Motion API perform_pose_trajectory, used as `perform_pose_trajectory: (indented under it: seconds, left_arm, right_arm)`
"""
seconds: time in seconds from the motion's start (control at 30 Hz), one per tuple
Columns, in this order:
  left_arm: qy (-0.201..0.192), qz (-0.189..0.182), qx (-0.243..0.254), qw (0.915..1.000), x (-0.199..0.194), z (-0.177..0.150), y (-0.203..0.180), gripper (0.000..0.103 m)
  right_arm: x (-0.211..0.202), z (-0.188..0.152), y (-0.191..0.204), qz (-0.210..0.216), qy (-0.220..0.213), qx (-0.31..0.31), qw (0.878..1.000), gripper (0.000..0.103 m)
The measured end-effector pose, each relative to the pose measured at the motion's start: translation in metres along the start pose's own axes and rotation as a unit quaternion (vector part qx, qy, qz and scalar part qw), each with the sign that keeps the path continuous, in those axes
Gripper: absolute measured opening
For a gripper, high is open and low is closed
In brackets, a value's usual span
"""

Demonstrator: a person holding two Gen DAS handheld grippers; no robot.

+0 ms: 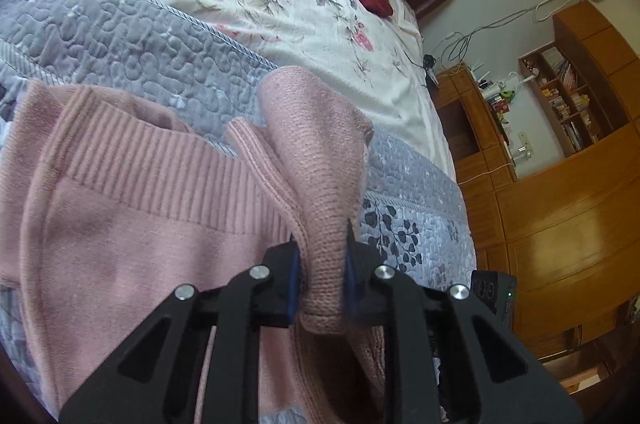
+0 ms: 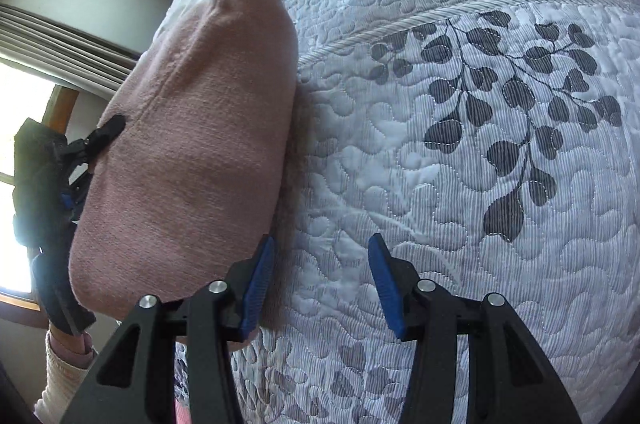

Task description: Fold small clothes

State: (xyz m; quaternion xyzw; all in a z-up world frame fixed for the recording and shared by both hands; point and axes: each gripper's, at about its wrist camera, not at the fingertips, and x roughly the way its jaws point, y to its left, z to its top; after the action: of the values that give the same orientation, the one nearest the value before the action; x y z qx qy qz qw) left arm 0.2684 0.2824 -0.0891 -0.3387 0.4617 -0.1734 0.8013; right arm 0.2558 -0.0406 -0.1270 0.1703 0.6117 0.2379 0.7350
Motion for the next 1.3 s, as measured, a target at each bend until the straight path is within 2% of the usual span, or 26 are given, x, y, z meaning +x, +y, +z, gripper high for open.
perform_pose_trajectory:
  seconds: [0.37, 0.63, 0.97, 1.1, 1.23, 1.3]
  left_arm:
    - [-0.034, 0.04, -0.039, 0.9979, -0.078, 0.017, 0.083, 0.016]
    - [-0.033, 0.057, -0.076, 0.9949, -0.094, 0.014, 0.141, 0.017]
    - [-0.014, 0.101, -0.053, 0.9933, -0.073, -0.001, 0.168, 0.02]
    - [-0.023, 0.102, -0.061, 0.9927, -0.089, -0.008, 0.165, 0.03]
    - [-0.033, 0.101, -0.039, 0.9936, -0.117, -0.028, 0.149, 0.031]
    - [-0.028, 0.098, -0.023, 0.9946, -0.127, -0.044, 0.138, 0.035]
  right_arm:
    - [0.027, 0.005, 0.039, 0.005, 0.02, -0.041, 0.999, 0.05]
    - [0.044, 0.001, 0.07, 0.012, 0.034, -0.08, 0.996, 0.05]
    - [0.061, -0.01, 0.102, 0.028, 0.048, -0.095, 0.994, 0.051]
    - [0.071, -0.012, 0.107, 0.045, 0.054, -0.086, 0.994, 0.052]
    - [0.078, -0.017, 0.111, 0.057, 0.06, -0.078, 0.993, 0.057]
    - [0.083, -0.02, 0.111, 0.073, 0.065, -0.069, 0.993, 0.06]
